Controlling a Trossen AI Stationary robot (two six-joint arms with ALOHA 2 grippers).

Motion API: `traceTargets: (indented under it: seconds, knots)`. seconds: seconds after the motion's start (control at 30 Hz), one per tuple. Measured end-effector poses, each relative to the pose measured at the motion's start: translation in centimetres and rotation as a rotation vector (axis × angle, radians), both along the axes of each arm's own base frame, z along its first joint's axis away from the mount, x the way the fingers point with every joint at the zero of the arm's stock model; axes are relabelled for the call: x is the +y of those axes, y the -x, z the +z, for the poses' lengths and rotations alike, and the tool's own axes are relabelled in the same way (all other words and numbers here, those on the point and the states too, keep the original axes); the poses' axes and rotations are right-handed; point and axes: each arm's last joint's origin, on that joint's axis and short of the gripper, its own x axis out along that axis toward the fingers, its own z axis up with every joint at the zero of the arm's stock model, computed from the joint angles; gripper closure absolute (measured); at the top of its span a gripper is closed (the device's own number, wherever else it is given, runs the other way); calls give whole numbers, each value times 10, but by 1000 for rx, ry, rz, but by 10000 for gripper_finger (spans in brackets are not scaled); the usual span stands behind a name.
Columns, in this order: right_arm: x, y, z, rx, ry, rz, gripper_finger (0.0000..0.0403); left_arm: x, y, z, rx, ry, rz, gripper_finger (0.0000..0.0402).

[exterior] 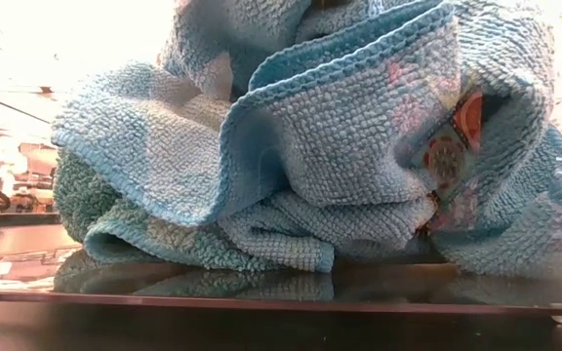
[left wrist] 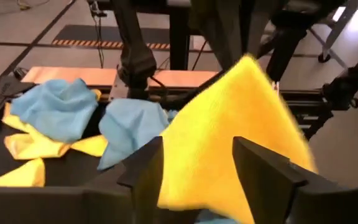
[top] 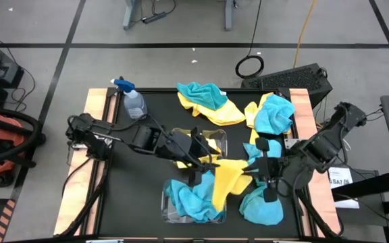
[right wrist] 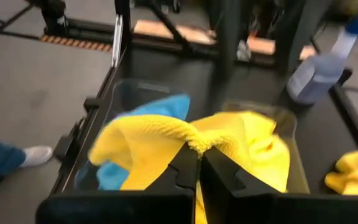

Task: Sort microfiber towel by color & place in baskets
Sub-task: Put the yellow microfiber cloth into the top transparent bin

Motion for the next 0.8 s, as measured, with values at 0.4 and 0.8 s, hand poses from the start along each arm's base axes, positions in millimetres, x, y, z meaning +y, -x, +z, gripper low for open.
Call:
traceTargets:
  seconds: [0.4,0.8]
  knots:
    - [-16,-17,15,-109,57,-21,402,-9,-32,-28,2,144,-150,34]
    - [-23,-25,22,-177,41,4,402,4,-44,-41,9,36,-37,234]
